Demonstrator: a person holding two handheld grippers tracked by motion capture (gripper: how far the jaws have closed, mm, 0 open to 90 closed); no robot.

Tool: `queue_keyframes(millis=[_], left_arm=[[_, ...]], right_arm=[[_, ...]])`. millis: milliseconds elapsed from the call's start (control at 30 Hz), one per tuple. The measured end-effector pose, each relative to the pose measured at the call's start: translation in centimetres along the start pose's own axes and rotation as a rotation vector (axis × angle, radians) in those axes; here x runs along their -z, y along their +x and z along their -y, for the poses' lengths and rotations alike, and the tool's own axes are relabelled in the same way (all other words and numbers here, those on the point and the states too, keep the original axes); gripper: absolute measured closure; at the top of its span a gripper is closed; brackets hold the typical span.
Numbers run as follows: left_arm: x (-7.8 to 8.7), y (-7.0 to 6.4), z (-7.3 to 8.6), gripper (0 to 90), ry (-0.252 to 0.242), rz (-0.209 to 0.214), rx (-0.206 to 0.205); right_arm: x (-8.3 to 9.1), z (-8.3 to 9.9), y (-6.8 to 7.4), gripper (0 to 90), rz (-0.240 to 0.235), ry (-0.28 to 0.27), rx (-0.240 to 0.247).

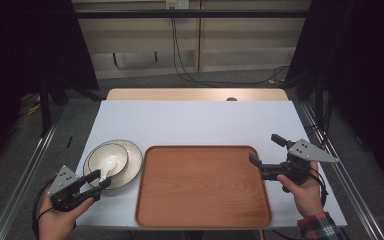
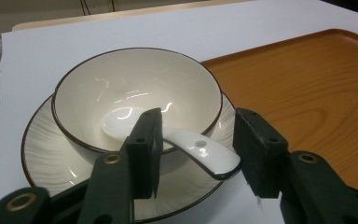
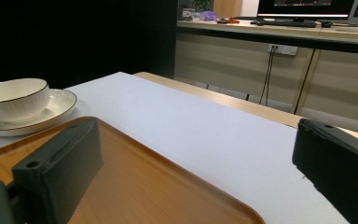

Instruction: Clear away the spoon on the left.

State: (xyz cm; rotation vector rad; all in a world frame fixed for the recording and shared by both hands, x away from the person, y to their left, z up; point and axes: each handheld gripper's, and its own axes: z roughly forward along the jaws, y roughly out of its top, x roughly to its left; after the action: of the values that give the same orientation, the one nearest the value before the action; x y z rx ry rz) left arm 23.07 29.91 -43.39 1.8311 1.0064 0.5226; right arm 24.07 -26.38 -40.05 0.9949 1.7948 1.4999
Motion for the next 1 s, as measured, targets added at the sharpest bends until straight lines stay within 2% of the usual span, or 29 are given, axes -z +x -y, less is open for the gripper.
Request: queue_keyframes(millis=[200, 267, 400, 467, 567, 1000], left_arm=[[0.3, 0.0, 0.2, 55.0, -0.020, -0.007, 0.038], [0.4, 0.1, 0.3, 55.8, -0.014, -0.002, 0.053], [0.5, 0.1, 0.6, 55.6, 0.009, -0.016, 0.052], [0.5, 0.1, 0.6, 57.7, 0.034, -0.007, 0.075], [0.6, 0.2, 0.7, 58.2, 0.039, -0.013, 0.091], [1.1, 0.7, 0.4, 78.1, 0.033, -0.028, 0.130]], right_arm=[[0.0, 0.0, 0.1, 0.9, -0.002, 0.002, 0.005], [-0.1, 0.0, 0.1, 0.9, -0.001, -0.002, 0.006], [-0.1, 0.0, 0.1, 1.0, -0.007, -0.002, 0.005], [-0.1, 0.0, 0.1, 1.0, -0.006, -0.001, 0.002], [-0.2, 0.0, 0.1, 1.0, -0.009, -0.003, 0.003], [-0.3, 0.0, 0.2, 1.0, -0.014, 0.002, 0.011]])
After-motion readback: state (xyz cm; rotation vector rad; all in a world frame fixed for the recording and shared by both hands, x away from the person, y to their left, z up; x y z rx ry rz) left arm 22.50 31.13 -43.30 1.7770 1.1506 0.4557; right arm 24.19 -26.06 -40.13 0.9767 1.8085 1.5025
